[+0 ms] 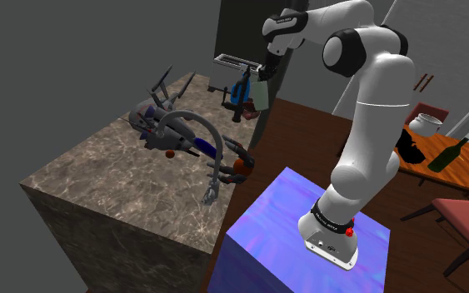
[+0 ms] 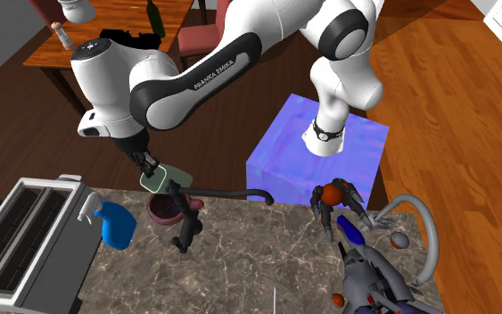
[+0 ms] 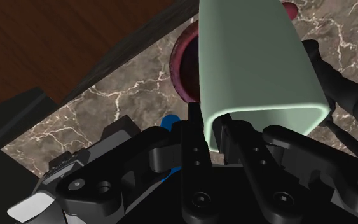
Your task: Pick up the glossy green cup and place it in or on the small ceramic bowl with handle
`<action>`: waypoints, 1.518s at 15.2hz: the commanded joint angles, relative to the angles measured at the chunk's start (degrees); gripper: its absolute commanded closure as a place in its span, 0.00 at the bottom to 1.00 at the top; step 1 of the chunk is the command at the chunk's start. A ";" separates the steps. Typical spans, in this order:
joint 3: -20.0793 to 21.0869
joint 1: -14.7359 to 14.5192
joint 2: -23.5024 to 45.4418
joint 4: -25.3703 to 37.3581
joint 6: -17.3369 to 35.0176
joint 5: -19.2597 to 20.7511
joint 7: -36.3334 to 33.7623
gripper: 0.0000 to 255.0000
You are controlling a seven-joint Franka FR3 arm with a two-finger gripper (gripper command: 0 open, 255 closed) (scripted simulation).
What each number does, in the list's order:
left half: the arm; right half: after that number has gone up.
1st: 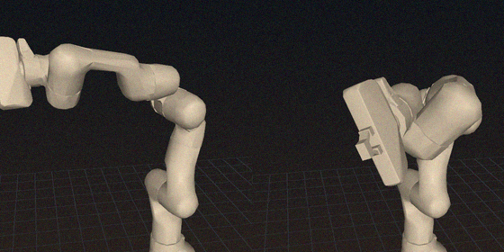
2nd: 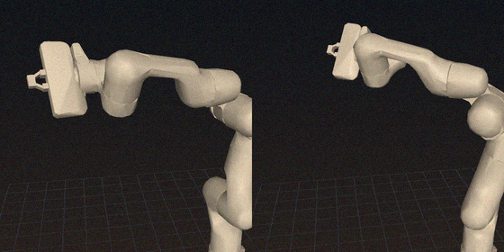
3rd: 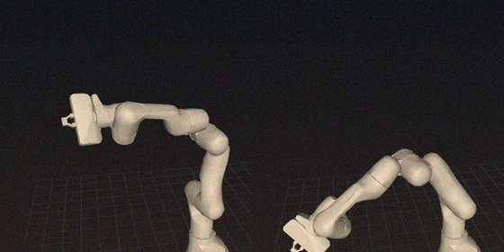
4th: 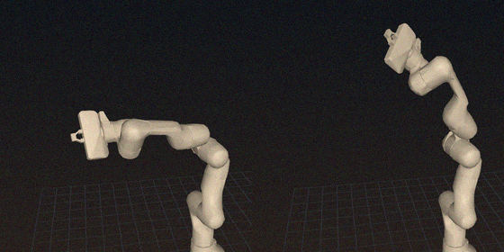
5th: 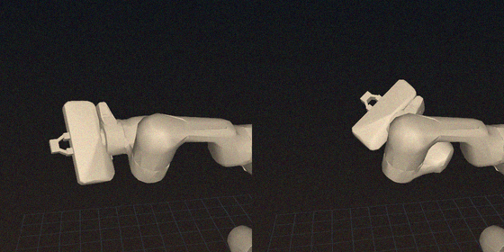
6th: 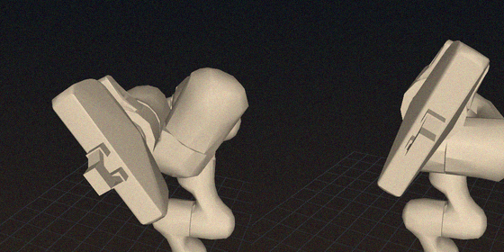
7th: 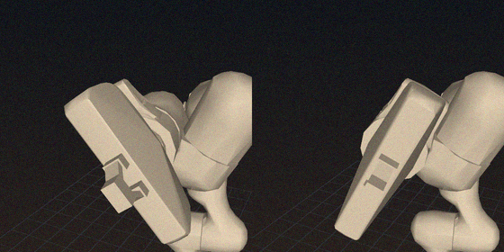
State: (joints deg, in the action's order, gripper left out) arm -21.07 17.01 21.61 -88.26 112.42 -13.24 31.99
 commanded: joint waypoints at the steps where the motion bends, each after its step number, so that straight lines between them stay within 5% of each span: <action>1: 0.01 0.00 0.03 -0.07 0.14 -0.03 0.02 1.00; 5: 0.01 0.00 0.03 -0.07 0.14 -0.03 0.02 1.00; 6: 0.01 0.00 0.03 -0.06 0.13 -0.03 0.02 0.00; 11: 0.01 0.00 0.03 -0.06 0.13 -0.03 0.02 0.00; 15: -0.45 0.37 -1.46 5.06 -6.36 0.79 -0.61 0.00; 23: -0.46 0.37 -1.46 5.06 -6.36 0.79 -0.61 0.00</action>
